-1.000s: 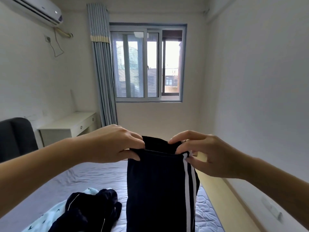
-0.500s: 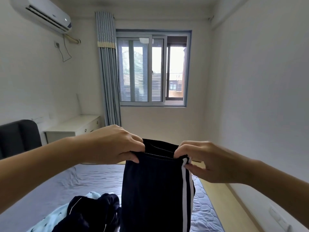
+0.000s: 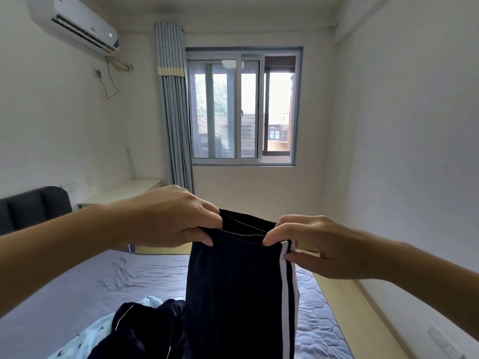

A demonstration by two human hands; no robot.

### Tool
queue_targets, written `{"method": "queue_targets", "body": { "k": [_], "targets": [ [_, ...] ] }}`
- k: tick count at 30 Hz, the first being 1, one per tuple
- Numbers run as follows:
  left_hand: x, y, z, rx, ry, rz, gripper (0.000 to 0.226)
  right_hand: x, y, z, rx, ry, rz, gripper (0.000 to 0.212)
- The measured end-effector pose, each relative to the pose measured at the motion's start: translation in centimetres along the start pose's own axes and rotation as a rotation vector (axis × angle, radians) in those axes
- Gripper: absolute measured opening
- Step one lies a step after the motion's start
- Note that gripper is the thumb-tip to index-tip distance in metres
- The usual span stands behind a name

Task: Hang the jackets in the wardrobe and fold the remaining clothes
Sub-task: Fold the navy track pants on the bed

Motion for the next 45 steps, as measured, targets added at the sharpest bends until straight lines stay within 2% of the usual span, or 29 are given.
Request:
{"method": "queue_targets", "body": {
  "k": [6, 10, 17, 22, 25, 28, 31, 33, 38, 40, 43, 45],
  "targets": [
    [-0.2, -0.3, -0.4, -0.023, 0.011, -0.012, 0.023, 0.2, -0.5, 0.3, -0.151, 0.062, 0.020, 0.002],
    [-0.9, -0.4, -0.7, -0.062, 0.066, -0.038, 0.033, 1.1, -0.5, -0.9, -0.174, -0.026, 0.067, 0.009],
    [-1.2, -0.4, -3.5, 0.028, -0.007, -0.005, 0.018, -1.2, -1.6, -4.1, -0.133, 0.058, 0.009, 0.023],
    [-2.0, 0.3, -3.9, 0.025, 0.026, -0.038, 0.020, -1.4, -2.0, -5.0, -0.096, 0.005, 0.004, 0.015],
    [-3.2, 0.5, -3.7, -0.039, 0.113, -0.096, 0.031, 1.0, -2.2, -5.6, -0.111, -0.059, 0.081, 0.005],
    [-5.0, 0.5, -3.9, -0.115, 0.198, -0.202, 0.020, 3.3, -2.7, -7.7, -0.066, -0.136, 0.153, 0.012],
    [-7.6, 0.5, -6.1, -0.042, 0.284, -0.310, 0.029, 3.7, -3.7, -11.5, 0.017, -0.170, 0.175, 0.017],
    [-8.7, 0.4, -8.1, 0.015, 0.347, -0.357, 0.027, 3.3, -4.3, -14.0, 0.091, -0.158, 0.166, 0.031],
    [-8.2, -0.5, -11.5, 0.140, 0.577, -0.305, 0.010, 1.8, -4.3, -17.2, 0.232, -0.163, 0.184, 0.050],
    [-8.0, -0.8, -12.8, 0.229, 0.679, -0.279, 0.006, 1.6, -3.8, -18.3, 0.297, -0.203, 0.190, 0.042],
    [-8.8, -1.1, -14.2, 0.314, 0.778, -0.306, 0.012, 1.3, -3.0, -19.6, 0.376, -0.343, 0.205, 0.007],
    [-9.1, -1.7, -14.6, 0.285, 0.808, -0.345, 0.016, 1.3, -2.9, -20.0, 0.388, -0.449, 0.230, 0.022]
  ]
}}
Point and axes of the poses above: each hand's wrist, its own y-axis away from the middle knuckle, its own z-axis out of the palm, x = y × z, the point moved 5 cm from there along -y, towards the middle knuckle, and after that the axes turned 13 degrees about -x, right-handed, at the moved point
